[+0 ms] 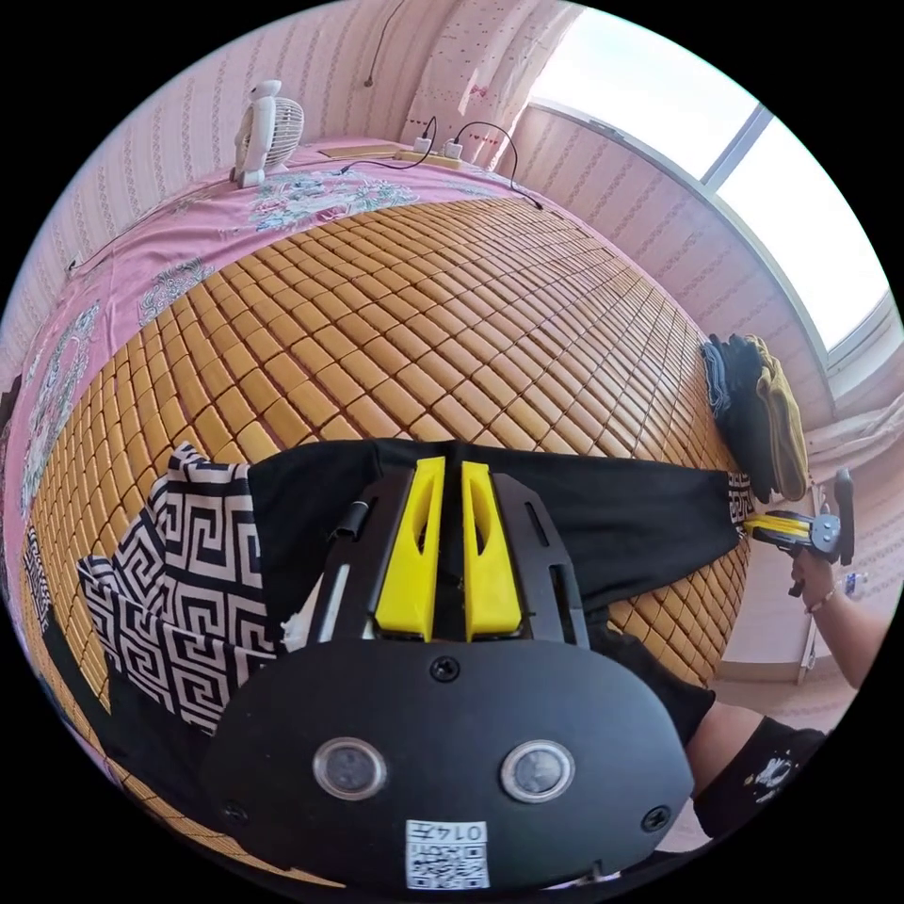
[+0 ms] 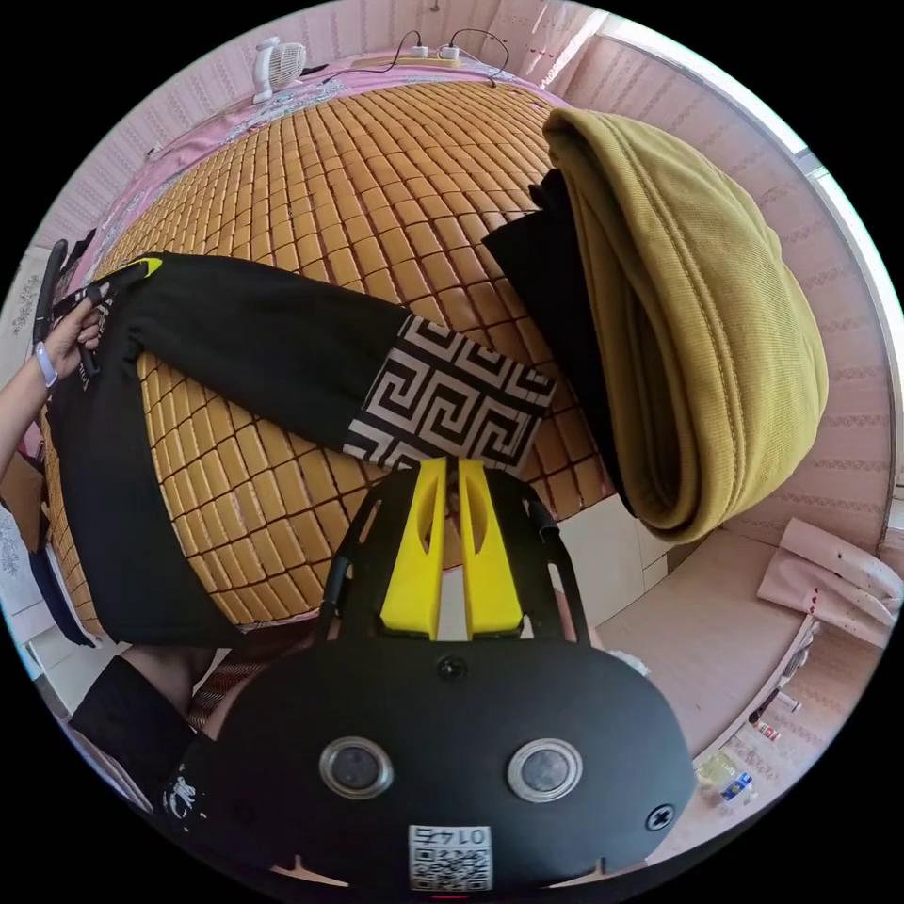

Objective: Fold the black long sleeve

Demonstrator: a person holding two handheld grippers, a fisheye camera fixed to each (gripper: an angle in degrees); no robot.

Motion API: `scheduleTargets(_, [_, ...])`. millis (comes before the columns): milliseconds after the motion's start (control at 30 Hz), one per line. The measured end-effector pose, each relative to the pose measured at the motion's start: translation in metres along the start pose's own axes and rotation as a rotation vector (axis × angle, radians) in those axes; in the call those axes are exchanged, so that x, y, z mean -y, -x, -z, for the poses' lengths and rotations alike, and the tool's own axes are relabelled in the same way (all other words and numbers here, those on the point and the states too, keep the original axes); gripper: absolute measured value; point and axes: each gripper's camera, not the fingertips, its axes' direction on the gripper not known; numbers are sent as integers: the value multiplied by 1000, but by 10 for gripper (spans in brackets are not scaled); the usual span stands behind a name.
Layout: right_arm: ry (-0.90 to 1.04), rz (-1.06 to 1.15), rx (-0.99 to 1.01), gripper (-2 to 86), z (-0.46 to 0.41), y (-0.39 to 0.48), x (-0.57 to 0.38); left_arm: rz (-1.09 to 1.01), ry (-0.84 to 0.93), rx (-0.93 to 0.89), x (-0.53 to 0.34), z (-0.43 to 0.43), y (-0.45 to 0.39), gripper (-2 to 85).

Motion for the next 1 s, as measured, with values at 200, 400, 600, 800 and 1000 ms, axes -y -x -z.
scheduleTargets(200, [-62, -76, 108, -1, -3, -4, -15, 62, 14, -63, -5, 0, 14, 2])
scheduleTargets(400, [-113, -83, 62, -4, -6, 16, -21, 113, 23, -121, -10, -2, 26, -9])
scheduleTargets(600, [-171, -179, 59, -7, -10, 30, -26, 147, 9, -134, -24, 0, 33, -9])
scheduleTargets(800, [-161, -183, 68, -8, 4, 41, -20, 211, -152, -287, -73, 53, 62, -8])
scheduleTargets(1000, [-120, -187, -15, -8, 29, 66, -18, 274, -266, -104, -182, 134, 94, 0])
